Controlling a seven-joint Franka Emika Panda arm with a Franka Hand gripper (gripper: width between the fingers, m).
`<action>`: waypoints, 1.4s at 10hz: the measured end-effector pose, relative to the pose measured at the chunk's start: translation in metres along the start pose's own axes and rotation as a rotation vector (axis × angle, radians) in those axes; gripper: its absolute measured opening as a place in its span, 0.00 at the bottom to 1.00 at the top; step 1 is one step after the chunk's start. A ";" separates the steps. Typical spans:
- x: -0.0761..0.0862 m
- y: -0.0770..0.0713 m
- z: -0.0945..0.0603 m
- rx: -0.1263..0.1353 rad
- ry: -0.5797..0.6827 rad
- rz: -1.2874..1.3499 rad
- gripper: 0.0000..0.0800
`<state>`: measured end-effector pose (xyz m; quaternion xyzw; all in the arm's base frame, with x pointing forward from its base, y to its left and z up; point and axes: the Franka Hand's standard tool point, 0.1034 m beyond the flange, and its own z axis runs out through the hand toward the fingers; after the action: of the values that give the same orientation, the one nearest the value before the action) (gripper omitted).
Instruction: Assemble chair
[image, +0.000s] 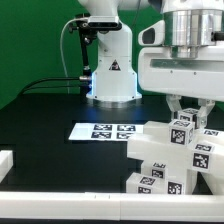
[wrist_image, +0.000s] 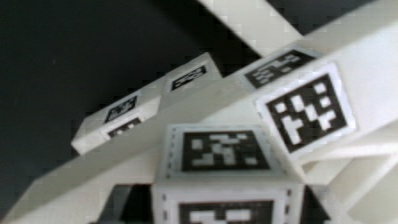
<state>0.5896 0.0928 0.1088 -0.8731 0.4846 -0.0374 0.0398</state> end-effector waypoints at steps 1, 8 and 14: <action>-0.002 -0.001 0.000 0.013 -0.016 0.128 0.35; -0.010 -0.009 -0.007 -0.044 -0.048 -0.410 0.81; -0.006 -0.008 -0.007 -0.060 -0.043 -1.089 0.81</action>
Offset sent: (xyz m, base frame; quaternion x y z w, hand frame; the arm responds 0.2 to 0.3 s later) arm 0.0000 0.0000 0.0000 0.0000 0.0000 -0.0650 0.9979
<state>0.5928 0.1019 0.1166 -0.9991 -0.0379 -0.0209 -0.0004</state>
